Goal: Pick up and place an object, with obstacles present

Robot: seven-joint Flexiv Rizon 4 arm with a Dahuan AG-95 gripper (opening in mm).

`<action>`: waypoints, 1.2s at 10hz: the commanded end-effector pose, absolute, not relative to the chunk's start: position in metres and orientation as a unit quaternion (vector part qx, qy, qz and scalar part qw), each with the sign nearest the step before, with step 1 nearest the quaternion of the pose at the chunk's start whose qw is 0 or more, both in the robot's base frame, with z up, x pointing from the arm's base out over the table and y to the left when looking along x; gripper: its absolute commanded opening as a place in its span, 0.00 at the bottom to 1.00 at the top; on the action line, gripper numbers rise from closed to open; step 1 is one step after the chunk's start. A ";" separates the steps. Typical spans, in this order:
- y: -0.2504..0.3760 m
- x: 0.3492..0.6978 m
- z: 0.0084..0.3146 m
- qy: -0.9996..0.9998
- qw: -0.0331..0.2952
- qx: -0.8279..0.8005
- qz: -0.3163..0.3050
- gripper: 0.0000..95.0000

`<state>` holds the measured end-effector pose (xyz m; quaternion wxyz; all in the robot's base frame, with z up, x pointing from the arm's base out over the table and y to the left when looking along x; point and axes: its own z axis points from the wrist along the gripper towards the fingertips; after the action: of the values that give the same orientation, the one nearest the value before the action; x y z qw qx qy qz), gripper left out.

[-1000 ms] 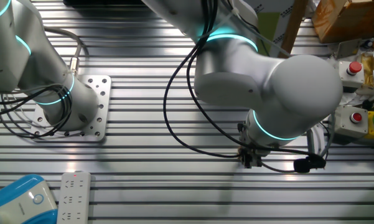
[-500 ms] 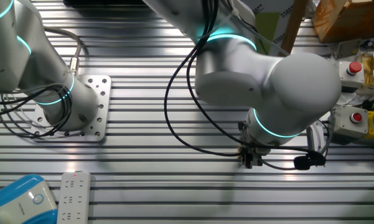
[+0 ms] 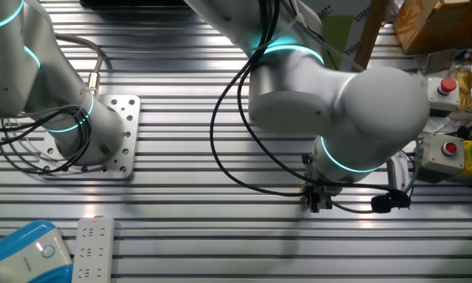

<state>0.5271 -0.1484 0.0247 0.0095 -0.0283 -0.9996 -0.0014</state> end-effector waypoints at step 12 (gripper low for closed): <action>-0.150 0.527 0.019 -0.997 -0.007 -0.071 -0.003 0.00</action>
<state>0.5269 -0.1493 0.0198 -0.0074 -0.0704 -0.9975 -0.0021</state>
